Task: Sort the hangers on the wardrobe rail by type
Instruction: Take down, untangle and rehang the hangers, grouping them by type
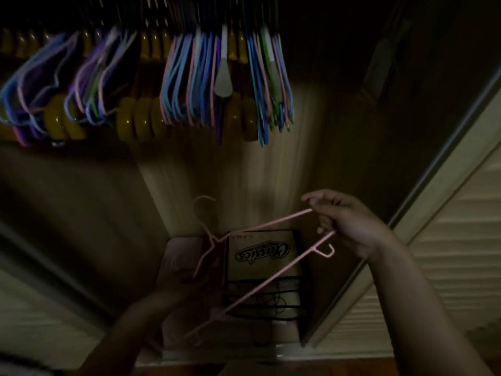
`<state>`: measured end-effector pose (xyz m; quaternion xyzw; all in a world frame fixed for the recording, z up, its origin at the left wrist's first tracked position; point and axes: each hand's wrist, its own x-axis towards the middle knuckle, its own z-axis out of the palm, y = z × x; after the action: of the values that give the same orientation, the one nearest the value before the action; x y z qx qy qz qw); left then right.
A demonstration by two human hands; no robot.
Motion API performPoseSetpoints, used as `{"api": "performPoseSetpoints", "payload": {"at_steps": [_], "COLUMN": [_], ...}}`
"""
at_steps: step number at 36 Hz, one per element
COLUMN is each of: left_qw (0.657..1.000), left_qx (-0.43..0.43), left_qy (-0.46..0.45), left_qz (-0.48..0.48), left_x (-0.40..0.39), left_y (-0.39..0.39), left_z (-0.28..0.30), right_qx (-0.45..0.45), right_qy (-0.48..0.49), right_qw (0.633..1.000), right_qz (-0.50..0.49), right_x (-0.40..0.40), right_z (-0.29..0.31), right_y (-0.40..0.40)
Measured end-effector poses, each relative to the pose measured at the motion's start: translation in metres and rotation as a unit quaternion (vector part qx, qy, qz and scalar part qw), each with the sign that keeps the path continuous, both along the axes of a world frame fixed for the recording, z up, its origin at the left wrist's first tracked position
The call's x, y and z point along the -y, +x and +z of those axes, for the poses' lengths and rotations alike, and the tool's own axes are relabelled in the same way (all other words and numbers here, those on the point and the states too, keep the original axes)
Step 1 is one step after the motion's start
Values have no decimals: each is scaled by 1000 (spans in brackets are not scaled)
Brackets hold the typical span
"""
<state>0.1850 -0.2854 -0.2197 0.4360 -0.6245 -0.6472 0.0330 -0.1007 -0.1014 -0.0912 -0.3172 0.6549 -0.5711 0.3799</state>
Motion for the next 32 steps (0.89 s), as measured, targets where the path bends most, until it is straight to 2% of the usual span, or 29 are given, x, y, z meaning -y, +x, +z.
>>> {"api": "performPoseSetpoints", "payload": {"at_steps": [6, 10, 14, 18, 22, 26, 27, 30, 32], "left_qw": [994, 986, 977, 963, 945, 954, 963, 989, 993], "left_qx": [-45, -80, -120, -172, -210, -198, -180, -92, -85], "left_qy": [92, 144, 149, 172, 216, 186, 168, 103, 75], "left_qz": [-34, 14, 98, 116, 130, 129, 113, 43, 29], "left_x": [25, 38, 44, 42, 35, 11, 0, -31, -47], "left_y": [49, 81, 97, 95, 78, 41, 24, -31, -61], "left_z": [10, 8, 11, 26, 39, 35, 35, 33, 25], "right_qx": [43, 58, 67, 47, -114, -110, -91, 83, 166], "right_qy": [-10, -17, -7, 81, 245, 261, 265, 259, 233], "right_qw": [997, 991, 988, 983, 955, 956, 959, 961, 956], "right_qz": [-64, -116, -140, -157, -123, -79, -47, 38, 65], "right_x": [4, 5, 10, 20, 17, 19, 21, 27, 29], "right_z": [-33, -51, -68, -89, -116, -110, -104, -90, -85], "right_y": [-18, -34, -42, -37, -30, -2, 11, 48, 60]}}
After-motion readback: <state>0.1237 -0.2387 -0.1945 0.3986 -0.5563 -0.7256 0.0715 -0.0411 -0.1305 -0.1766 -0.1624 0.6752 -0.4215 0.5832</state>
